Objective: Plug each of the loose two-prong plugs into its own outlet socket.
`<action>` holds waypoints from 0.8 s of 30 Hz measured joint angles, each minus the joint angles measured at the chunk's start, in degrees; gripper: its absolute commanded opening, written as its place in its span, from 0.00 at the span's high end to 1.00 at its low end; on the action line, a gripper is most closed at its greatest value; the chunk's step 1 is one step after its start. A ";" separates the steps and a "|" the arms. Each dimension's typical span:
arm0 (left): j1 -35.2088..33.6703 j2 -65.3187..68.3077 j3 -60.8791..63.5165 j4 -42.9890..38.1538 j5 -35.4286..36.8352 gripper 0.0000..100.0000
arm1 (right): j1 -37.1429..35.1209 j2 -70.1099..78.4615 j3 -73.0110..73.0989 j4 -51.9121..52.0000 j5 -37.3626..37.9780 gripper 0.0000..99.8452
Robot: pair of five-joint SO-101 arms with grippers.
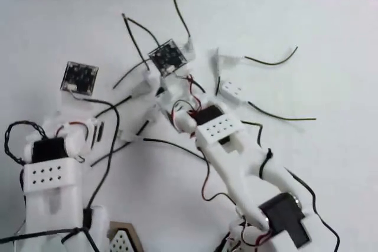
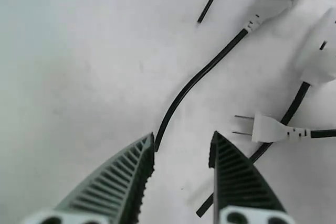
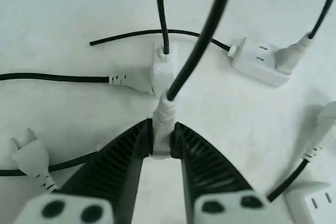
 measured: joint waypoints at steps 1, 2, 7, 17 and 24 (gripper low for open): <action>-0.35 0.00 1.49 -1.23 0.00 0.82 | 0.00 1.32 0.00 -1.14 0.62 0.98; -0.53 0.00 2.81 -2.37 0.00 0.82 | 0.09 2.64 0.00 -2.37 1.76 0.98; -0.53 0.00 7.91 -6.86 0.00 0.82 | 0.09 8.09 0.00 -7.30 5.27 0.98; -0.62 -0.18 10.02 -8.09 0.00 0.82 | -0.88 9.93 -0.97 -8.53 5.45 0.98; -0.62 -0.18 10.20 -8.09 0.00 0.82 | -1.14 9.93 -0.62 -8.62 5.45 0.98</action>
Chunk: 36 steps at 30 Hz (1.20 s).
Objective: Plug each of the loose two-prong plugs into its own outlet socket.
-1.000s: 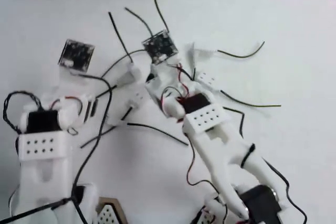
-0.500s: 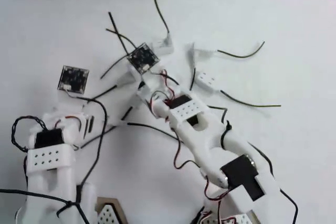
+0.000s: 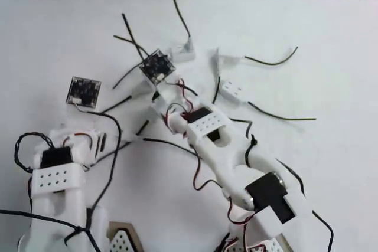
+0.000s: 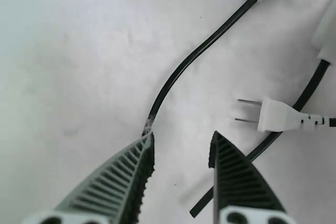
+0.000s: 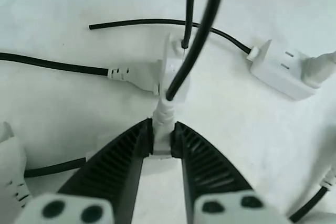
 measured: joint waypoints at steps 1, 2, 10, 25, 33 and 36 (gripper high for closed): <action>0.00 0.00 0.00 0.00 0.00 0.82 | 0.00 0.00 0.44 -0.18 0.00 0.98; 0.00 0.00 0.00 0.00 0.00 0.82 | 0.00 -0.09 0.79 -0.26 0.00 0.98; 0.00 0.00 0.00 0.00 0.00 0.82 | 0.62 -0.88 4.40 -0.35 0.09 0.98; 0.00 0.00 0.88 0.00 0.00 0.82 | 3.16 -0.97 5.54 -0.35 0.53 0.98; 0.00 0.00 1.23 0.00 0.00 0.82 | 2.46 -0.35 5.98 1.76 0.53 0.98; 0.00 0.00 1.23 0.00 0.00 0.82 | 2.46 -0.35 5.19 2.46 0.53 0.98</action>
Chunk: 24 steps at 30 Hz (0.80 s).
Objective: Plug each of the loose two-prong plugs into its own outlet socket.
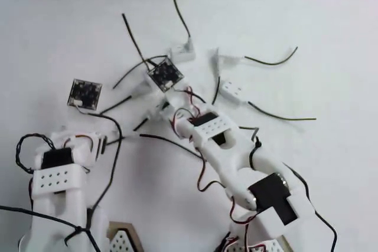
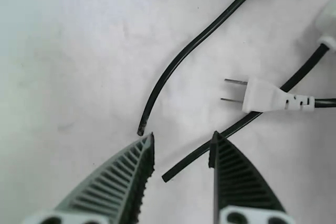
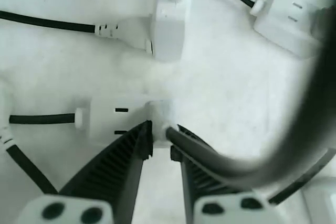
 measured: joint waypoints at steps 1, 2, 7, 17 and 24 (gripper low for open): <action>0.00 0.00 0.00 0.00 0.00 0.82 | 0.00 0.09 -0.70 1.14 0.00 0.98; 0.00 0.00 0.00 0.00 0.00 0.82 | 0.00 0.09 -1.67 2.64 0.00 0.98; 0.00 0.00 0.00 0.00 0.00 0.82 | 0.00 3.34 -8.00 9.67 0.00 0.98; 0.00 0.00 0.00 0.00 0.00 0.82 | 0.97 9.23 -15.74 11.78 0.00 0.98; 0.00 0.00 0.00 0.00 0.00 0.82 | 7.38 10.37 -21.01 11.78 -1.85 0.90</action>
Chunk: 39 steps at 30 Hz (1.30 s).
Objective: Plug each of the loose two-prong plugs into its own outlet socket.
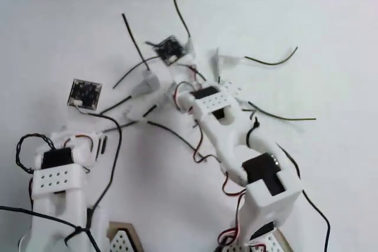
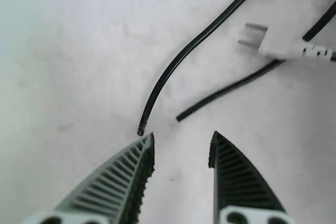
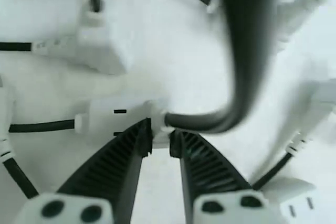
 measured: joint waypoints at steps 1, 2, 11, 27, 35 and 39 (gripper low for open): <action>0.00 0.00 0.00 0.00 0.00 0.82 | 0.97 0.00 -0.70 0.09 -1.93 0.86; 0.00 0.00 0.00 0.00 0.00 0.82 | 1.58 0.00 -1.32 0.09 -4.13 0.81; 0.00 0.00 0.00 0.00 0.00 0.82 | 1.76 -0.88 -2.29 8.79 -8.62 0.72; 0.00 0.00 0.00 0.00 0.00 0.82 | -13.36 -19.08 7.56 26.37 -8.62 0.72; 0.00 0.00 0.00 0.00 0.00 0.82 | -18.11 -11.96 10.64 14.59 -8.62 0.72; 0.00 0.00 0.00 0.00 0.00 0.82 | -17.93 -5.01 7.91 13.01 -8.62 0.73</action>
